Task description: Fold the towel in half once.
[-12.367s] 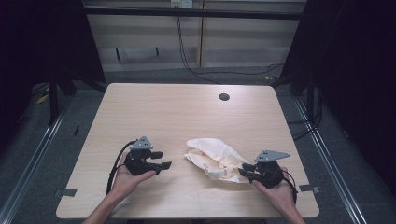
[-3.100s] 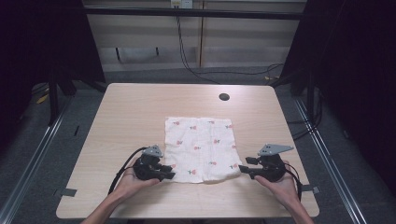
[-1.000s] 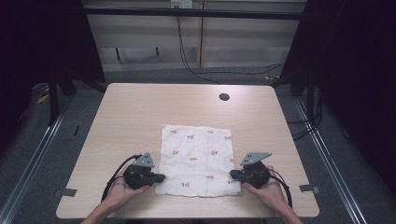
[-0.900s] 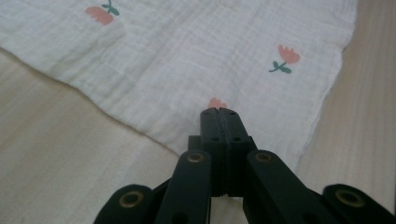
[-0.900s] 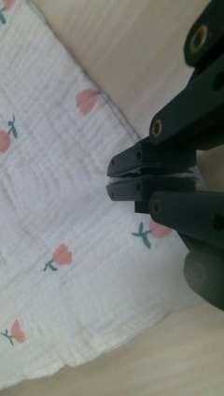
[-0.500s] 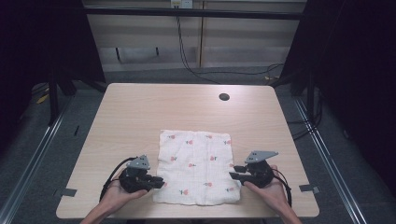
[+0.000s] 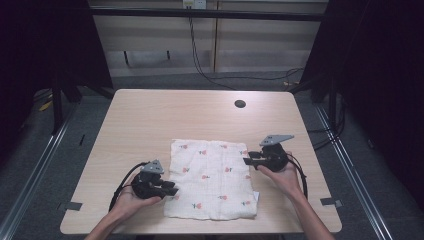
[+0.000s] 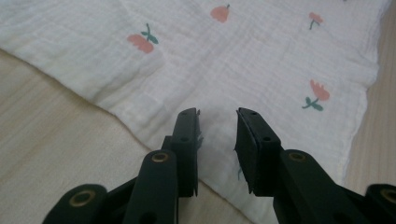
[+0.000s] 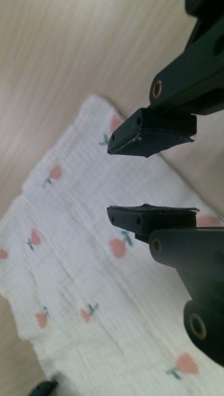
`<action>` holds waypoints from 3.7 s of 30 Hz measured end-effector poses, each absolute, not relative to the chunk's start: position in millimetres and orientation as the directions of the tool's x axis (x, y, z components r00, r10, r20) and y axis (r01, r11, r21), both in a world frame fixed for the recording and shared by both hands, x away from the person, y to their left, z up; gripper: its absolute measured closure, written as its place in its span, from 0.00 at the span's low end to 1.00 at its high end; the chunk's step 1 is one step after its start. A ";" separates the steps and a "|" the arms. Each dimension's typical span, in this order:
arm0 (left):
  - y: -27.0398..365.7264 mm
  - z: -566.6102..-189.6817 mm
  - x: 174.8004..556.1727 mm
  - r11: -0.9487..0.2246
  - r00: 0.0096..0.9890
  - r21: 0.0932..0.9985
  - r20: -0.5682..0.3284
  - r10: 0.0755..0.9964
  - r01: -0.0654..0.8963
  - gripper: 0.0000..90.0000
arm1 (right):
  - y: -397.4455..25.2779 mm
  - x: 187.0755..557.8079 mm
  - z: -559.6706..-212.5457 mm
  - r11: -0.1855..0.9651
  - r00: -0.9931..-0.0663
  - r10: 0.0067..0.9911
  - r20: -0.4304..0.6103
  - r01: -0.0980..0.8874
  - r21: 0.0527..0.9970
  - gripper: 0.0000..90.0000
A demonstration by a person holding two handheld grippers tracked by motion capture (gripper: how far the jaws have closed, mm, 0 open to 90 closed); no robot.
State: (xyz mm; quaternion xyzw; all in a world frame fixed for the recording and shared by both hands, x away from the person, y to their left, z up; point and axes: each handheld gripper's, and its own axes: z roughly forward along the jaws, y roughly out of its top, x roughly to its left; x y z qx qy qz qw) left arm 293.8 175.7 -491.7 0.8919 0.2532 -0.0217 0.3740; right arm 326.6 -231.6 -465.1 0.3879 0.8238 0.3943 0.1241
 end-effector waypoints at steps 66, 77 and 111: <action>191.1 -501.7 422.9 -0.396 0.702 0.682 -0.244 0.669 0.615 0.59 | -226.7 393.3 -483.3 0.310 -0.606 0.777 0.171 0.605 0.734 0.96; 172.2 -501.1 438.5 -0.418 0.701 0.681 -0.200 0.685 0.602 0.58 | -223.0 392.8 -482.7 0.345 -0.620 0.769 0.154 0.605 0.717 0.96; 180.8 -447.5 423.9 -0.336 0.770 0.799 -0.231 0.595 0.499 0.98 | -243.6 396.0 -448.6 0.234 -0.589 0.782 0.205 0.582 0.779 0.97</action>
